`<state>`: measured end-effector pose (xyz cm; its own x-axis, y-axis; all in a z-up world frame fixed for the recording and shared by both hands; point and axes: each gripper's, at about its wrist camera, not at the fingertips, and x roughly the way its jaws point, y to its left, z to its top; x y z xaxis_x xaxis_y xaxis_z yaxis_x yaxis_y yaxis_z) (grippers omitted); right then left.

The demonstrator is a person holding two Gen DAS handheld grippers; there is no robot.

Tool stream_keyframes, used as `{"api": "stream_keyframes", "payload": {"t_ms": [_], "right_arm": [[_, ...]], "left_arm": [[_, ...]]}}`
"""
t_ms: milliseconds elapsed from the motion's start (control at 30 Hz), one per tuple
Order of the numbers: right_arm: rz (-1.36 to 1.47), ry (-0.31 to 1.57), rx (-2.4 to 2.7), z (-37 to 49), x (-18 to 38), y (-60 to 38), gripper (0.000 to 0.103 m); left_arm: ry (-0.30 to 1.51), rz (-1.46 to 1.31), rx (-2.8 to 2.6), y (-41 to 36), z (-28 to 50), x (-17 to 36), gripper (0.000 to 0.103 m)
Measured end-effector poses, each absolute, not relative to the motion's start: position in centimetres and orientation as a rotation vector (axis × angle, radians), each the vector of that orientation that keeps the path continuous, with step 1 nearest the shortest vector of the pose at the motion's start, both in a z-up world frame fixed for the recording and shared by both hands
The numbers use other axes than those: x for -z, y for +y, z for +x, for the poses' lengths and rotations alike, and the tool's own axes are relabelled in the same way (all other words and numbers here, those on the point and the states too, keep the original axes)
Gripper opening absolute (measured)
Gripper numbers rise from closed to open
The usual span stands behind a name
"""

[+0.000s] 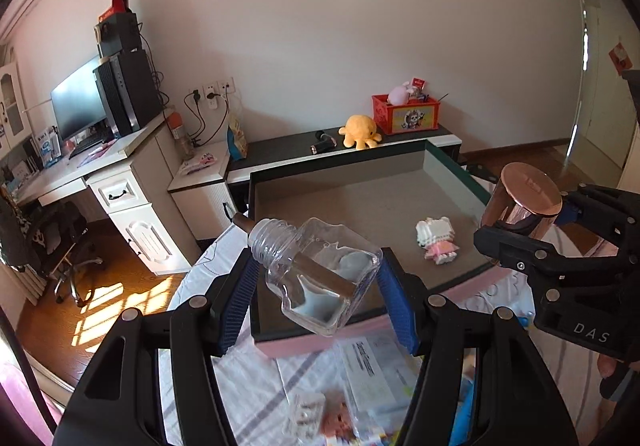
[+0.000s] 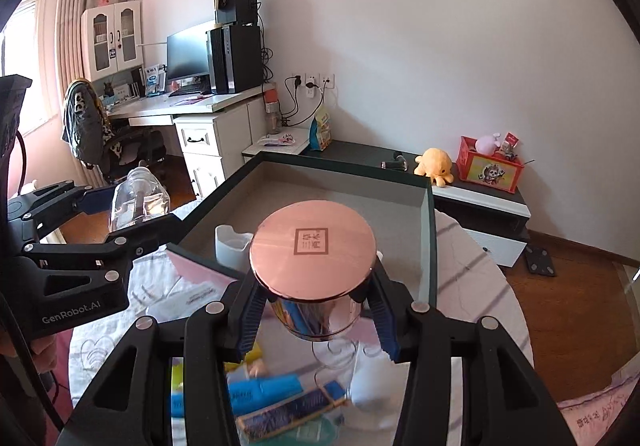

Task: Organize rigid objects
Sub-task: 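Lower glass bottle into pink box with left tool while right tool sets jar inside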

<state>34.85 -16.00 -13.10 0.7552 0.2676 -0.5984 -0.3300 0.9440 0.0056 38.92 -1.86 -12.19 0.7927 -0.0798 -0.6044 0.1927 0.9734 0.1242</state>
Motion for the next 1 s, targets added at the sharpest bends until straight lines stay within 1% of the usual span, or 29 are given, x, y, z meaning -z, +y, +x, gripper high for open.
{"api": "stream_keyframes", "payload": {"t_ms": [233, 367, 467, 567, 600, 667, 767, 833, 867, 900, 1000], "right_arm": [[-0.107, 0.801, -0.38, 42.0, 17.6, -13.2, 0.049], [-0.115, 0.86, -0.386, 43.6, 19.7, -12.4, 0.049], [-0.107, 0.86, -0.375, 44.0, 19.6, -12.6, 0.049], [-0.095, 0.861, -0.37, 43.9, 19.3, -12.7, 0.054], [-0.086, 0.854, -0.363, 43.6, 19.2, -12.9, 0.056], [-0.065, 0.833, -0.36, 42.9, 18.5, -13.3, 0.057], [-0.04, 0.775, -0.346, 40.9, 16.5, -13.9, 0.068], [-0.039, 0.727, -0.332, 38.7, 14.9, -14.2, 0.081], [-0.035, 0.699, -0.325, 37.5, 14.1, -14.3, 0.081], [-0.028, 0.667, -0.321, 36.0, 13.3, -14.6, 0.082], [-0.016, 0.587, -0.286, 31.8, 11.1, -15.3, 0.086]], "left_arm": [[0.748, 0.218, 0.127, -1.3, 45.6, 15.7, 0.061], [0.779, 0.226, 0.111, -1.0, 47.0, 17.5, 0.062], [0.804, 0.196, 0.114, -0.7, 47.5, 18.2, 0.063], [0.774, 0.198, 0.098, -0.6, 46.9, 17.4, 0.078], [0.763, 0.2, 0.095, -0.5, 46.5, 17.1, 0.08], [0.742, 0.189, 0.11, -0.3, 45.2, 16.2, 0.081], [0.684, 0.164, 0.097, 0.4, 42.3, 14.2, 0.09], [0.627, 0.132, 0.08, 1.0, 39.7, 12.6, 0.098], [0.598, 0.118, 0.069, 1.2, 38.2, 11.8, 0.102], [0.563, 0.107, 0.065, 1.4, 36.6, 11.0, 0.103], [0.479, 0.09, 0.036, 1.7, 31.9, 9.2, 0.103]]}}
